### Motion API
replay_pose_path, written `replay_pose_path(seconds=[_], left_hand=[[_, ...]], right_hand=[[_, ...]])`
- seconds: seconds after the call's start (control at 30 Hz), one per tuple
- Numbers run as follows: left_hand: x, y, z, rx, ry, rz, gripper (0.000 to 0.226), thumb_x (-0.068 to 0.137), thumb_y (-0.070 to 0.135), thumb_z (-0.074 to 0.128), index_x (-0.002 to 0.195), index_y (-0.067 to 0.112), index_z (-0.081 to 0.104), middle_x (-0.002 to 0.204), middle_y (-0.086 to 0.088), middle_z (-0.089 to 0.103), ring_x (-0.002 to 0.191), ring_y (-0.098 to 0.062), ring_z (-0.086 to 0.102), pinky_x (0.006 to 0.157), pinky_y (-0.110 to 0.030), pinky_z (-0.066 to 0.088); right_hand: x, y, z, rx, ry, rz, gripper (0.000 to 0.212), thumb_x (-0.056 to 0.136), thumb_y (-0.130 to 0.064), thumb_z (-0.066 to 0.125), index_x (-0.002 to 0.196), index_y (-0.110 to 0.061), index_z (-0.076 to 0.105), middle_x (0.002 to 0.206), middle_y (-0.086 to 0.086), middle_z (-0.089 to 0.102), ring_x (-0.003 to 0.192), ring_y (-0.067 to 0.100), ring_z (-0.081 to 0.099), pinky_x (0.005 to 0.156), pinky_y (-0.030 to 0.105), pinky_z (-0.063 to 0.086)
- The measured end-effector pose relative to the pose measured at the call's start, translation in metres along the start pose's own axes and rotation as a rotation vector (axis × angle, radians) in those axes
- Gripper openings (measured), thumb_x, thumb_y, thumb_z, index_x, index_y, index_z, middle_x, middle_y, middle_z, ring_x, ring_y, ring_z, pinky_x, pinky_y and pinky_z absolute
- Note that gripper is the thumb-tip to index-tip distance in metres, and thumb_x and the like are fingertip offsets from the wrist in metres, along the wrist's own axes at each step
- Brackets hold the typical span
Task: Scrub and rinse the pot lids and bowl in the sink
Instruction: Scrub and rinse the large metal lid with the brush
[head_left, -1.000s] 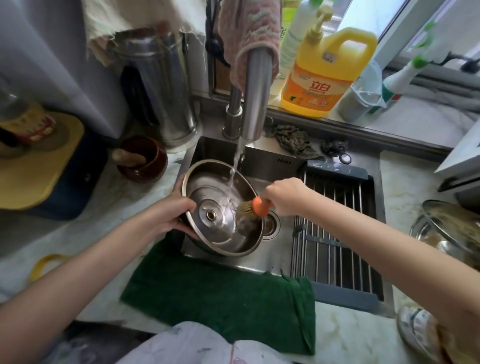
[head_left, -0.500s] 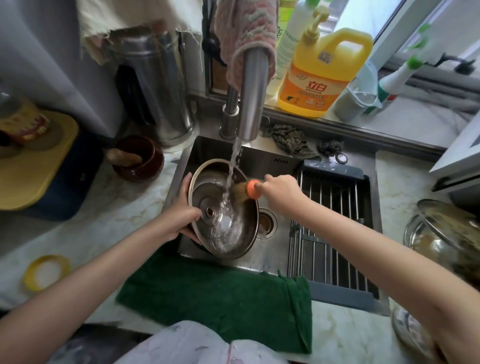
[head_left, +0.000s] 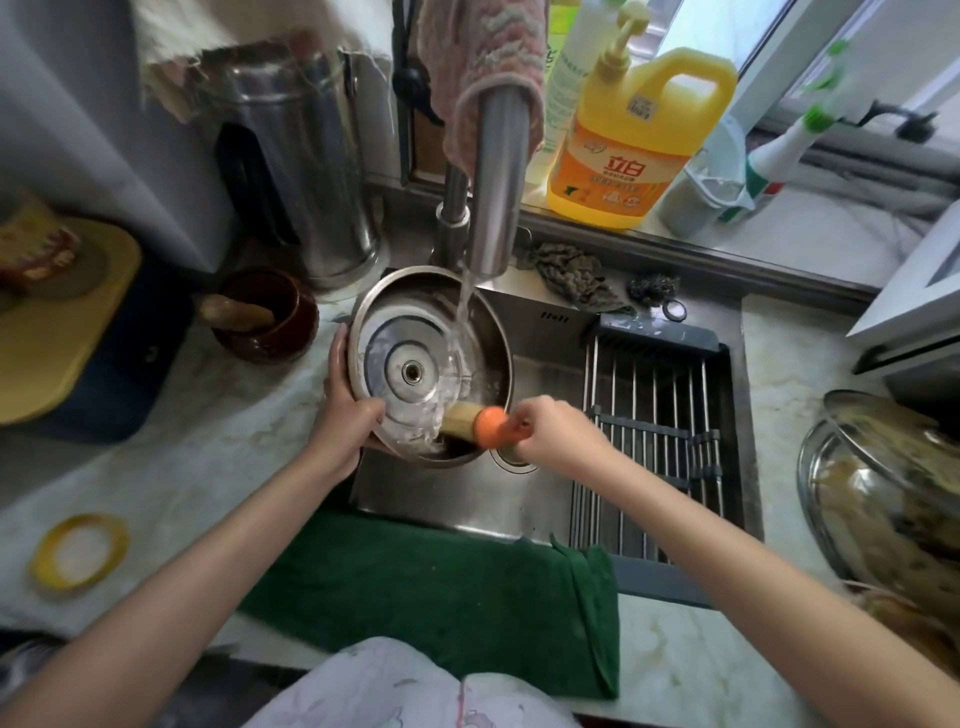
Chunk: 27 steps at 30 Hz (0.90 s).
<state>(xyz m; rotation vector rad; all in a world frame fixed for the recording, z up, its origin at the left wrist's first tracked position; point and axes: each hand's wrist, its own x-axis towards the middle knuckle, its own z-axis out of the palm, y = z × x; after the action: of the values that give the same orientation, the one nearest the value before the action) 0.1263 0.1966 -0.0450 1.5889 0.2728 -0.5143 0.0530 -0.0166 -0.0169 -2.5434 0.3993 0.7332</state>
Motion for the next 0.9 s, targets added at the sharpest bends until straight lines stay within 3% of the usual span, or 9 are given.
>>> replay_pose_path(seconds=[0.13, 0.23, 0.37, 0.43, 0.53, 0.67, 0.77, 0.83, 0.9], left_hand=[[-0.007, 0.001, 0.007, -0.031, -0.058, -0.062, 0.099, 0.073, -0.021, 0.041, 0.145, 0.042, 0.019, 0.129, 0.001, 0.05, 0.106, -0.025, 0.057, 0.058, -0.044, 0.055], [-0.012, 0.006, 0.017, -0.13, -0.028, -0.157, 0.085, 0.076, -0.021, 0.034, 0.143, 0.03, 0.027, 0.102, 0.0, 0.055, 0.08, -0.025, 0.058, 0.036, -0.033, 0.05], [-0.012, 0.009, 0.017, -0.201, -0.013, -0.207, 0.078, 0.077, -0.019, 0.029, 0.142, 0.024, 0.029, 0.094, 0.0, 0.054, 0.074, -0.022, 0.054, 0.034, -0.03, 0.048], [-0.015, 0.007, 0.013, -0.197, -0.011, -0.214, 0.077, 0.077, -0.019, 0.03, 0.142, 0.023, 0.029, 0.094, 0.0, 0.054, 0.075, -0.023, 0.055, 0.035, -0.031, 0.05], [-0.016, 0.006, 0.012, -0.18, -0.021, -0.193, 0.078, 0.077, -0.019, 0.031, 0.143, 0.023, 0.028, 0.1, -0.003, 0.056, 0.076, -0.023, 0.057, 0.037, -0.032, 0.051], [-0.01, 0.009, 0.001, -0.224, 0.001, -0.182, 0.08, 0.076, -0.018, 0.033, 0.144, 0.025, 0.027, 0.104, -0.005, 0.055, 0.077, -0.024, 0.056, 0.036, -0.031, 0.049], [-0.016, 0.006, -0.001, -0.215, -0.027, -0.187, 0.085, 0.064, -0.007, 0.045, 0.143, 0.023, 0.029, 0.107, -0.007, 0.056, 0.081, -0.024, 0.058, 0.038, -0.032, 0.05], [-0.02, 0.004, 0.009, -0.205, -0.042, -0.182, 0.077, 0.067, -0.01, 0.043, 0.139, 0.017, 0.033, 0.102, -0.008, 0.057, 0.078, -0.024, 0.058, 0.038, -0.029, 0.049], [-0.025, 0.006, 0.021, -0.233, -0.027, -0.201, 0.062, 0.076, -0.019, 0.035, 0.127, 0.014, 0.041, 0.09, -0.007, 0.057, 0.071, -0.021, 0.057, 0.034, -0.026, 0.047]], right_hand=[[0.018, 0.004, -0.002, -0.155, 0.35, 0.069, 0.034, 0.086, -0.016, 0.05, 0.12, -0.017, 0.052, 0.108, 0.013, 0.061, 0.096, 0.039, 0.061, 0.076, 0.04, 0.047], [0.012, -0.007, 0.01, -0.02, 0.362, -0.091, 0.03, 0.088, -0.019, 0.054, 0.118, -0.019, 0.052, 0.101, 0.01, 0.062, 0.088, 0.036, 0.061, 0.067, 0.036, 0.045], [-0.011, -0.011, 0.014, -0.134, 0.16, -0.25, 0.024, 0.084, -0.027, 0.063, 0.108, -0.028, 0.059, 0.1, 0.001, 0.068, 0.092, 0.027, 0.063, 0.065, 0.029, 0.039], [-0.004, -0.009, 0.003, -0.281, 0.225, -0.168, 0.026, 0.085, -0.026, 0.059, 0.11, -0.03, 0.059, 0.103, 0.002, 0.067, 0.095, 0.029, 0.063, 0.069, 0.031, 0.042], [0.005, -0.01, -0.004, -0.248, 0.345, -0.127, 0.026, 0.088, -0.029, 0.056, 0.114, -0.026, 0.058, 0.104, 0.006, 0.066, 0.096, 0.033, 0.063, 0.073, 0.034, 0.045], [-0.012, -0.012, 0.007, -0.243, 0.196, -0.275, 0.023, 0.089, -0.04, 0.058, 0.11, -0.031, 0.062, 0.104, 0.0, 0.068, 0.096, 0.027, 0.063, 0.072, 0.031, 0.044], [0.001, 0.003, -0.009, -0.364, 0.363, -0.131, 0.023, 0.091, -0.032, 0.052, 0.112, -0.027, 0.06, 0.104, 0.005, 0.066, 0.096, 0.032, 0.063, 0.073, 0.035, 0.046], [0.008, 0.005, -0.013, -0.301, 0.479, -0.048, 0.024, 0.093, -0.029, 0.049, 0.113, -0.021, 0.059, 0.1, 0.009, 0.064, 0.092, 0.036, 0.063, 0.068, 0.036, 0.044], [0.002, -0.008, -0.006, -0.194, 0.414, -0.11, 0.022, 0.092, -0.029, 0.051, 0.111, -0.022, 0.06, 0.099, 0.01, 0.066, 0.091, 0.035, 0.063, 0.068, 0.036, 0.043]])
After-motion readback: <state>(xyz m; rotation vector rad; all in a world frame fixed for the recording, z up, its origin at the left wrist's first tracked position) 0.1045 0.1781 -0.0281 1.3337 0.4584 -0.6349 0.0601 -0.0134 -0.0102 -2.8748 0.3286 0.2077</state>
